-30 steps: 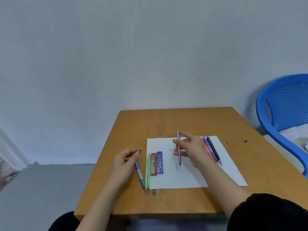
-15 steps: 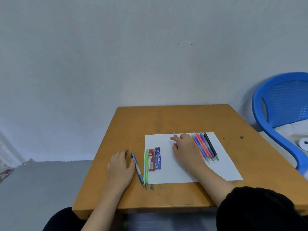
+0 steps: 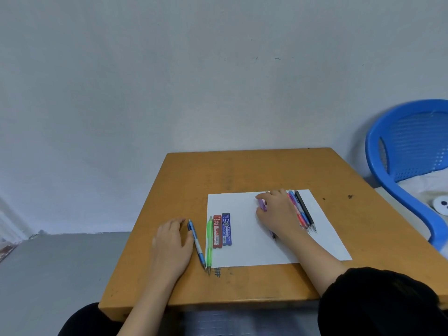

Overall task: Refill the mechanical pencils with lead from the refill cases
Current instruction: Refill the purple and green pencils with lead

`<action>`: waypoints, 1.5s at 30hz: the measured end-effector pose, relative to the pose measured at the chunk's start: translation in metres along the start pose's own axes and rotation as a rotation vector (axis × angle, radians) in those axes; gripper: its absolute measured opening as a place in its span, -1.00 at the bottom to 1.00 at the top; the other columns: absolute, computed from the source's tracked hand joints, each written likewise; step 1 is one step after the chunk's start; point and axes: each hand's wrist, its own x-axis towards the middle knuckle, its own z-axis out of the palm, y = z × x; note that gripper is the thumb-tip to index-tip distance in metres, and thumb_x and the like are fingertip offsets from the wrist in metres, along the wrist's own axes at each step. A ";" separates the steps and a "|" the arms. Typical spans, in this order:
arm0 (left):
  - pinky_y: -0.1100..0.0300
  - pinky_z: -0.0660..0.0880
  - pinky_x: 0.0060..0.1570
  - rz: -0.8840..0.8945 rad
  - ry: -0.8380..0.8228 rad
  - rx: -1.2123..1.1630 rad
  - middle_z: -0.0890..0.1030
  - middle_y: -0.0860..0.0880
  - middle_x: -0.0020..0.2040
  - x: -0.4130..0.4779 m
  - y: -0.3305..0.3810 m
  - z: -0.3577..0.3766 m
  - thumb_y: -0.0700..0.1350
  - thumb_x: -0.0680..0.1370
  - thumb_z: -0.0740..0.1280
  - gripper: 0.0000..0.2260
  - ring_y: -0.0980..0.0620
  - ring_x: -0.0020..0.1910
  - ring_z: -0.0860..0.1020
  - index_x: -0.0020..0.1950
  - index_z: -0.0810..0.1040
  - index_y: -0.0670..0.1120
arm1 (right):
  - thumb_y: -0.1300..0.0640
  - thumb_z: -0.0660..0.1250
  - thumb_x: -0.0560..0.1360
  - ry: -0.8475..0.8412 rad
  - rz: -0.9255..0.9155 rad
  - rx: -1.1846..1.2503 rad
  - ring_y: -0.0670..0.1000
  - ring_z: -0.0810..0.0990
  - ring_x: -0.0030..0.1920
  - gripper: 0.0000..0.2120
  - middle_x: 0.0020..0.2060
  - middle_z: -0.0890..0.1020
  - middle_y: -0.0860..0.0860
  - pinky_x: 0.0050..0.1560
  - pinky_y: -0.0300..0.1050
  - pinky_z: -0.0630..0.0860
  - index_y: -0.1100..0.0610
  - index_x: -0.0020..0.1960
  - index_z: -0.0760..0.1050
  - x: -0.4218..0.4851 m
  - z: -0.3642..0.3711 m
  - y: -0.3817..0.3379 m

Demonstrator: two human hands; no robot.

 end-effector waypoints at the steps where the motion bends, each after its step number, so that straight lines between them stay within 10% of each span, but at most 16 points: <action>1: 0.09 0.28 0.32 0.001 0.002 0.001 0.47 0.01 0.31 0.000 0.000 0.000 -0.01 0.61 0.23 -0.64 0.05 0.33 0.35 0.39 0.40 -0.05 | 0.13 0.26 0.49 0.003 0.010 -0.004 0.01 0.36 0.21 -0.67 0.12 0.57 0.00 0.10 -0.16 0.33 0.04 0.25 0.54 0.001 -0.001 0.002; 14: 0.08 0.28 0.33 0.000 -0.001 0.002 0.45 0.02 0.31 0.000 -0.001 0.000 0.00 0.61 0.23 -0.65 0.07 0.33 0.34 0.38 0.40 -0.04 | 0.02 0.28 0.50 -0.069 0.008 -0.051 0.07 0.08 0.44 -0.62 0.41 0.36 -0.07 0.37 0.03 0.01 -0.05 0.31 0.48 -0.008 -0.007 0.020; 39: 0.09 0.27 0.27 0.019 0.006 0.026 0.48 0.03 0.25 0.002 -0.001 0.001 -0.04 0.61 0.22 -0.73 0.06 0.31 0.34 0.29 0.52 -0.02 | 0.22 0.41 0.43 0.153 -0.071 0.194 0.11 0.41 0.24 -0.80 0.06 0.65 0.04 0.25 0.07 0.34 0.14 0.04 0.65 -0.011 0.002 0.013; 45: 0.05 0.25 0.31 -0.039 0.034 0.022 0.49 0.02 0.23 0.001 0.000 0.000 -0.06 0.61 0.20 -0.75 0.05 0.30 0.35 0.25 0.53 -0.03 | 0.07 0.33 0.52 -0.025 -0.208 0.281 -0.05 0.40 0.25 -0.77 0.13 0.60 -0.06 0.25 -0.20 0.25 0.04 0.16 0.59 -0.016 -0.007 -0.025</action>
